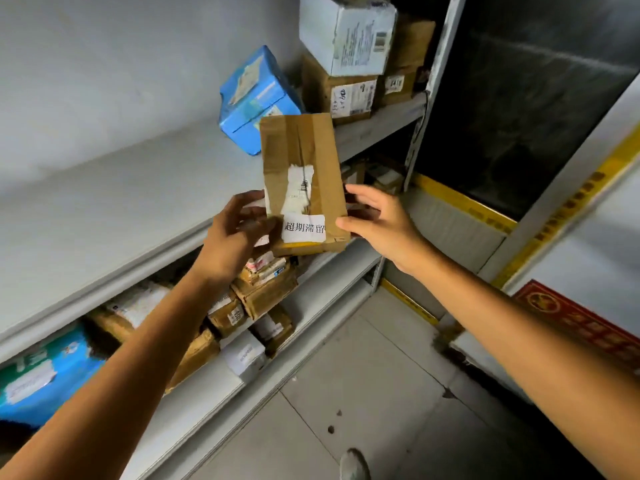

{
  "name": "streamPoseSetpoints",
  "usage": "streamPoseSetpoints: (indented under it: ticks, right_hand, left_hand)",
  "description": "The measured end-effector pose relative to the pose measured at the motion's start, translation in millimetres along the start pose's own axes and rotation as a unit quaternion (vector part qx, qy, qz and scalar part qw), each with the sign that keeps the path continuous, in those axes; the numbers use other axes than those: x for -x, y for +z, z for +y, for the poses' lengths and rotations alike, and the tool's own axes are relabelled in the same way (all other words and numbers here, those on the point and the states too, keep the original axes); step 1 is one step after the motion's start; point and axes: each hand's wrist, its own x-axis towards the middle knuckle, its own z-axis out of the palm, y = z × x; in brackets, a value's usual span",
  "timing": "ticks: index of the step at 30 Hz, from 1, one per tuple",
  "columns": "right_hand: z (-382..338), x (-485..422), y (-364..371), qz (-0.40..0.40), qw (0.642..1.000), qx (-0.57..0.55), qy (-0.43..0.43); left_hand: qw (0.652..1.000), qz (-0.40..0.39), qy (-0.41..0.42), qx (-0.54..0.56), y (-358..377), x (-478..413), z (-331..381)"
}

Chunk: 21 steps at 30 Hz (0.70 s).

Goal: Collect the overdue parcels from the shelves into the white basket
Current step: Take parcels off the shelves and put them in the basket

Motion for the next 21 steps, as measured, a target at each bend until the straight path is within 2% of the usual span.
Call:
streamPoseSetpoints:
  ticks: [11,14,21]
  right_hand:
    - [55.5,50.6,-103.5,0.134,0.99,0.004,0.051]
    - [76.4,61.2,-150.4,0.188,0.979,0.039,0.066]
    - [118.6,99.6,-260.2,0.28,0.954,0.01,0.106]
  left_hand:
    - [0.986,-0.165,-0.007,0.023,126.3,-47.1,-26.7]
    - [0.976,-0.215,-0.014,0.009,184.9,-66.1,-26.8]
    - [0.948,-0.316,-0.02,-0.014,330.9,-85.1,-28.0]
